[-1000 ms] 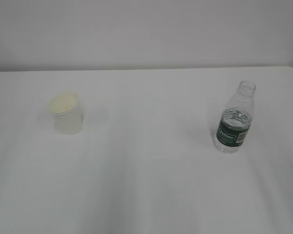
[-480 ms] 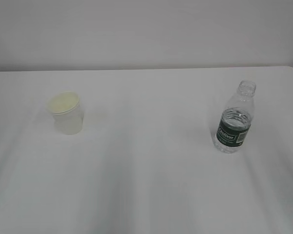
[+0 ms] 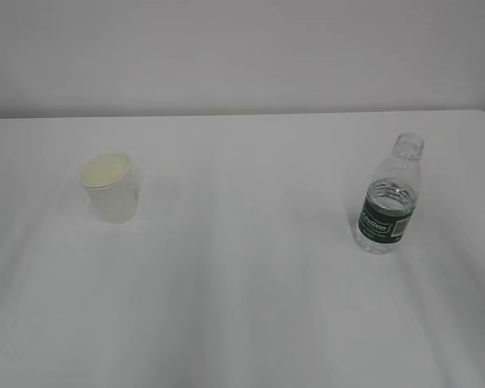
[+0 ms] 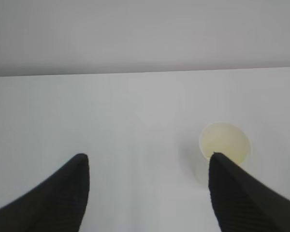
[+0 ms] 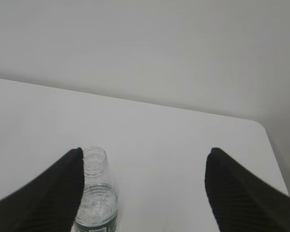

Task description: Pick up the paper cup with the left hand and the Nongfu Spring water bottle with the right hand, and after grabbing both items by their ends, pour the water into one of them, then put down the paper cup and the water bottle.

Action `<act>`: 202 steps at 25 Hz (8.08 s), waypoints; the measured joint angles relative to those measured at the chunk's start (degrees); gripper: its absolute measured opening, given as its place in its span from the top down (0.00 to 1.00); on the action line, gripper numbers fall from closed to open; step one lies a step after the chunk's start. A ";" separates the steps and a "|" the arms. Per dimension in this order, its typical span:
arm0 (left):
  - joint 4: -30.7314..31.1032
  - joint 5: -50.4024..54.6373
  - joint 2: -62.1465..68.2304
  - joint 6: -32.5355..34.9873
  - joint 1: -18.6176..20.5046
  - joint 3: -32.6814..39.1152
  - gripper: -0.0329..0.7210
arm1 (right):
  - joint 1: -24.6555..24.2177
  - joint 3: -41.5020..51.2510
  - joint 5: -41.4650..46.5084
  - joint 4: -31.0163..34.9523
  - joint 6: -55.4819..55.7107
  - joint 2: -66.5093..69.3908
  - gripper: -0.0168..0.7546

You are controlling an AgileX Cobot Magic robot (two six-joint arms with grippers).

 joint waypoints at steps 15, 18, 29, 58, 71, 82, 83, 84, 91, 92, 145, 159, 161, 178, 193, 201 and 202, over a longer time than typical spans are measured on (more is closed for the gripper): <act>-0.36 -23.87 13.32 0.00 0.00 9.30 0.22 | 0.00 5.88 -17.41 -0.12 0.79 12.69 0.21; -0.60 -28.65 15.84 -0.53 -1.14 11.85 0.22 | 0.00 8.21 -21.10 -0.12 1.41 14.95 0.21; -0.37 -43.30 25.02 -0.83 -7.31 18.50 0.22 | 0.00 16.27 -32.61 -0.49 2.87 19.17 0.21; 12.09 -65.11 42.79 -3.89 -7.40 29.18 0.24 | 0.00 23.44 -62.29 -7.43 4.49 39.91 0.21; 13.93 -65.20 42.79 -4.03 -7.40 28.96 0.26 | 0.00 22.94 -67.04 -4.68 4.53 52.45 0.21; 17.06 -65.20 42.79 -4.03 -7.40 24.45 0.26 | 0.00 21.40 -67.16 -4.50 2.43 54.17 0.21; 17.16 -65.32 42.79 -4.03 -7.40 24.45 0.26 | 0.00 21.04 -67.16 -4.60 2.43 54.17 0.21; 17.31 -65.32 42.79 -4.03 -7.40 24.45 0.26 | 0.00 20.81 -67.16 -4.60 2.43 54.17 0.21; 17.38 -65.32 42.79 -4.03 -7.40 24.45 0.26 | 0.00 18.35 -67.25 -4.60 2.87 54.43 0.21; 17.38 -65.32 42.85 -4.03 -7.40 24.45 0.26 | 0.00 18.06 -67.25 -4.60 2.87 54.71 0.21; 16.97 -65.32 42.98 -4.03 -7.40 22.21 0.26 | 0.00 0.93 -67.81 -4.59 6.82 71.12 0.21; 16.97 -65.32 42.98 -4.03 -7.40 22.21 0.26 | 0.00 -2.77 -67.49 -4.32 7.33 71.16 0.21; 16.97 -65.32 42.98 -4.03 -7.40 22.21 0.26 | 0.00 -3.59 -67.49 -4.32 7.44 71.74 0.21; 16.97 -65.32 42.98 -4.03 -7.40 22.21 0.26 | 0.00 -7.16 -67.49 -4.44 8.16 75.13 0.26; 16.97 -65.32 42.98 -4.03 -7.40 22.21 0.26 | -0.13 -7.24 -67.69 -9.51 7.35 75.13 0.42; 16.97 -65.32 42.98 -4.03 -7.40 22.21 0.26 | -0.13 -7.13 -66.03 -10.05 2.42 73.33 0.42; 16.97 -65.32 42.98 -4.03 -7.40 22.21 0.26 | -0.13 -7.13 -65.93 -10.05 2.14 72.74 0.42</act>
